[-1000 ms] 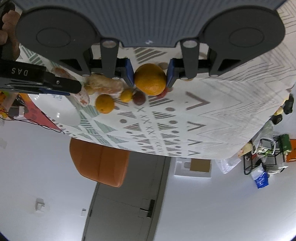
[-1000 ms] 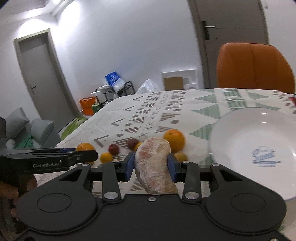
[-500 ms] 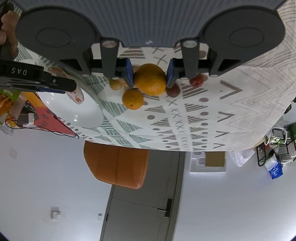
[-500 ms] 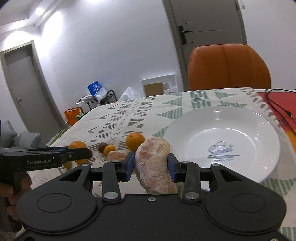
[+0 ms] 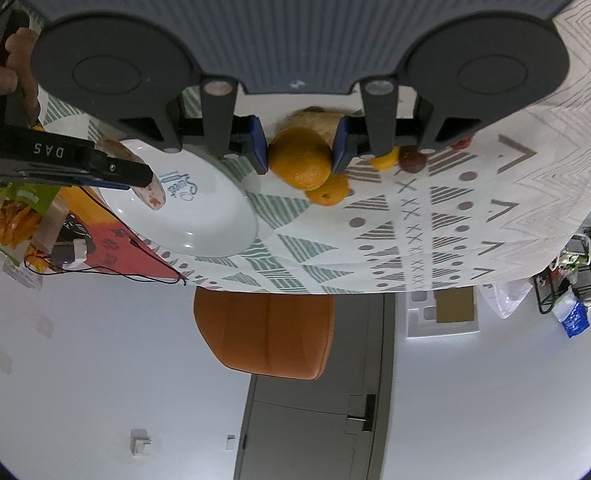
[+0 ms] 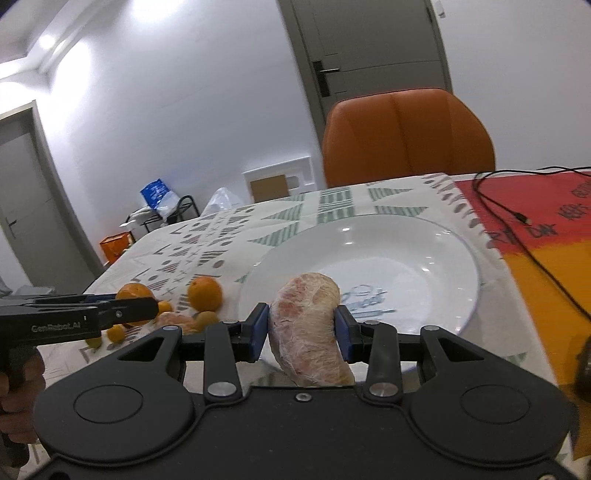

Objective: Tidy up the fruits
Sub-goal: 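Carry the pomelo segment in the right tool to the plate while the left tool carries the orange, then open the right tool over the plate while the left tool drops the orange in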

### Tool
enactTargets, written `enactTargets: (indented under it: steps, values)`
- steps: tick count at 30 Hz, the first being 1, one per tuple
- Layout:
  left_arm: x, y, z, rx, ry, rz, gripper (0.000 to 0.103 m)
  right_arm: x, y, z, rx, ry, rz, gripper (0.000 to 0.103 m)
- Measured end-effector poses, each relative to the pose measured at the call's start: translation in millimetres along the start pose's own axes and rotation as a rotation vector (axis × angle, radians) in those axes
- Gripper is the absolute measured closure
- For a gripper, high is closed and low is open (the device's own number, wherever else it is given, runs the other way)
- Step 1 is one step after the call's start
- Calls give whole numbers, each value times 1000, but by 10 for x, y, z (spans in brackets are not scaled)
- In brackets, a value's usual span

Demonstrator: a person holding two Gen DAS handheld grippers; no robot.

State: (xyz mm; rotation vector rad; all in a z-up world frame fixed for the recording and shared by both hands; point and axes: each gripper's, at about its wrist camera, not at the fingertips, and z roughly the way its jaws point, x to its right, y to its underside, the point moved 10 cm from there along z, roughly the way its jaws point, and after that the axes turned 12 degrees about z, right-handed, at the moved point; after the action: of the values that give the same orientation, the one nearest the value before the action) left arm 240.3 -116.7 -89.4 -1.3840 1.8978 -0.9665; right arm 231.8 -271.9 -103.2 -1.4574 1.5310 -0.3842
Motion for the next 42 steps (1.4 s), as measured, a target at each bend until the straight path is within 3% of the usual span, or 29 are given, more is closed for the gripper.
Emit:
enactTargets:
  steps: [10,33,38,42]
  values:
    - [285,-147,171,-3,27,46,67,300,-121,-108,65,89,30,62]
    - [836,-449,469,8,75,119,67,515,-42,-354,62,42,105,61]
    - [894,-462,499,0,83,121,67,546,8,-341,51,37,119,56]
    - [841,-494,448,25,53,116,62,541,38,-337,46,29,129,55]
